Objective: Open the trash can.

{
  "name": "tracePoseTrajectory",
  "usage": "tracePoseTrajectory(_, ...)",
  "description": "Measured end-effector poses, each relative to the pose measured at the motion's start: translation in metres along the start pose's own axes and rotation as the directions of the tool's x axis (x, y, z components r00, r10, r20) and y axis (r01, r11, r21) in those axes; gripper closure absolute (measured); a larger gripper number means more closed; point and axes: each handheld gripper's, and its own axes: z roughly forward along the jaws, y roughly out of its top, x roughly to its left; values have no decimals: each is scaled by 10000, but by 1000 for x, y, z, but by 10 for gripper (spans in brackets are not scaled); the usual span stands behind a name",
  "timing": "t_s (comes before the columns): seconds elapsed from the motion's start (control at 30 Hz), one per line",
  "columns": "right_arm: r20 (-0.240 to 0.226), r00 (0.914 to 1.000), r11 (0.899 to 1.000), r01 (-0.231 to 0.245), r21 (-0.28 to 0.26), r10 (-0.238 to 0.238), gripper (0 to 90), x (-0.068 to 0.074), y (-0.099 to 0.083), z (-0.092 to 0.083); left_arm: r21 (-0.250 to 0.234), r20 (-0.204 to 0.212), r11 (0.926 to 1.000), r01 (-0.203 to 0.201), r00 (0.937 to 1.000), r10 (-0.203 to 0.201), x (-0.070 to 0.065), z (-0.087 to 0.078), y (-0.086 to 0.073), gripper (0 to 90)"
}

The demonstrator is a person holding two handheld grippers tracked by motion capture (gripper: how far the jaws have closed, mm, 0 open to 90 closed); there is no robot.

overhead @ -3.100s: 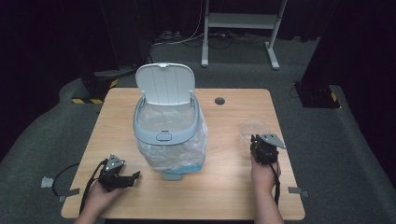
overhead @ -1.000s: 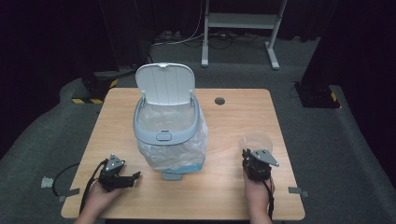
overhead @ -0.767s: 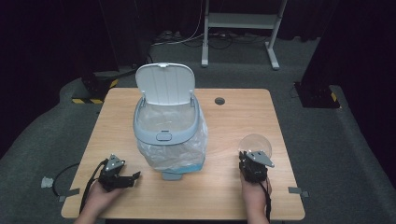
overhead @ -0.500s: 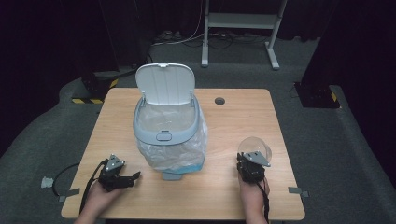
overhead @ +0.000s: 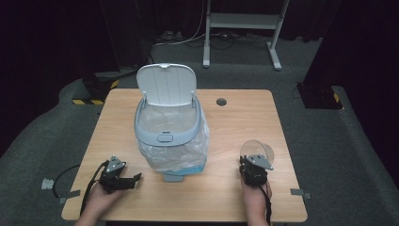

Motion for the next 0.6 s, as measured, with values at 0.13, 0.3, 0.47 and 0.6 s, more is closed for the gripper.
tracePoseTrajectory(0.13,26,10000,10000,-1,48,0,803,-1,-2,1,1,3,10000,0,10000,0,0,0,0,160)
tracePoseTrajectory(0.3,-19,10000,10000,-9,8,9,802,1,-2,-2,-1,0,10000,2,10000,-2,0,0,0,160)
tracePoseTrajectory(0.47,-25,10000,10000,-39,-47,39,799,1,-1,-4,0,2,10000,1,10000,-1,0,0,0,160)
tracePoseTrajectory(0.6,-58,9999,9999,-104,-132,103,792,1,-1,-6,-7,-7,10000,-2,10000,2,0,0,0,160)
